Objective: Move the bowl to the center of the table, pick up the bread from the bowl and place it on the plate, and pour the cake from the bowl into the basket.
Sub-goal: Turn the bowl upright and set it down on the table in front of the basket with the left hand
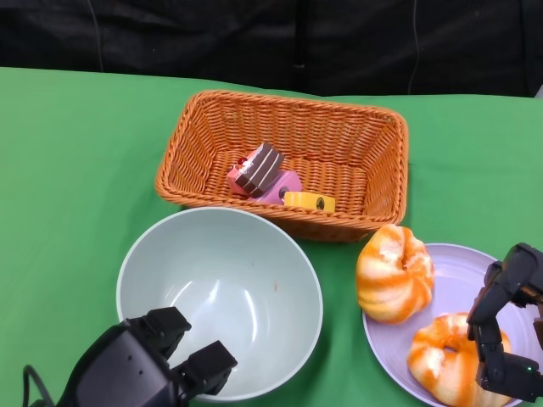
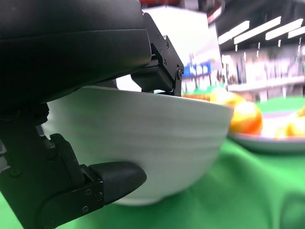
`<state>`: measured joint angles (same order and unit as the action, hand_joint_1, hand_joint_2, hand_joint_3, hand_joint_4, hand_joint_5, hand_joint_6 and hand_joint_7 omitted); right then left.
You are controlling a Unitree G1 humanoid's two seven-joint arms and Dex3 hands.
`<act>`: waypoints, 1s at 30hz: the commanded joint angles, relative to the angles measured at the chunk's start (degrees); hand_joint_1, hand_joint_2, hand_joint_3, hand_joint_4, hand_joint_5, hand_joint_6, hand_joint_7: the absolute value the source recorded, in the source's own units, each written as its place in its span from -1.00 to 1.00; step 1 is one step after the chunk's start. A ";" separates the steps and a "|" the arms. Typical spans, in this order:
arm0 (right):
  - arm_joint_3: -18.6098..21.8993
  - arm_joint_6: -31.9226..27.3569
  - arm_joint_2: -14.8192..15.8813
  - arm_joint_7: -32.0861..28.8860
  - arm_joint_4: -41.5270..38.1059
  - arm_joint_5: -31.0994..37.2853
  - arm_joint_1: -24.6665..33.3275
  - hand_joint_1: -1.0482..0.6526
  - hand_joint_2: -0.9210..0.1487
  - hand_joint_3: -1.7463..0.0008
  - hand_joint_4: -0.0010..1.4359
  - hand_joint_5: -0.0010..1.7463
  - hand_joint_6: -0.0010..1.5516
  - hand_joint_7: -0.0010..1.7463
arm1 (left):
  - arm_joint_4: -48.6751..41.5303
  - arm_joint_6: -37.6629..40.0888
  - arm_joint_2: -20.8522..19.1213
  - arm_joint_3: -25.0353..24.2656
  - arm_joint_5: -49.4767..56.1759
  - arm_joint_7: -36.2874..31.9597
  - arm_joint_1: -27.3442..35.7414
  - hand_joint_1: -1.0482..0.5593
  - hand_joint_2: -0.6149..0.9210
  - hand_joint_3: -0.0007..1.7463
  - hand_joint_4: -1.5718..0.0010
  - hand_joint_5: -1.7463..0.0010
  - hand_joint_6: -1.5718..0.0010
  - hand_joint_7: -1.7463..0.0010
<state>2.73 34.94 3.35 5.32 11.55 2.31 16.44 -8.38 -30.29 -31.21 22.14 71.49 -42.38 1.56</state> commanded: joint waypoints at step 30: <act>0.66 0.26 1.09 0.15 -0.01 -1.27 -0.04 0.22 -0.15 -0.57 0.15 1.00 -0.12 0.89 | 31.71 18.61 -0.94 -5.00 -24.79 53.75 10.11 -0.74 1.00 -0.93 0.61 0.75 0.46 1.00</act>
<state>2.68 34.94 3.56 5.48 11.44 1.96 16.27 21.25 -12.01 -31.98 18.19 46.81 10.93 10.81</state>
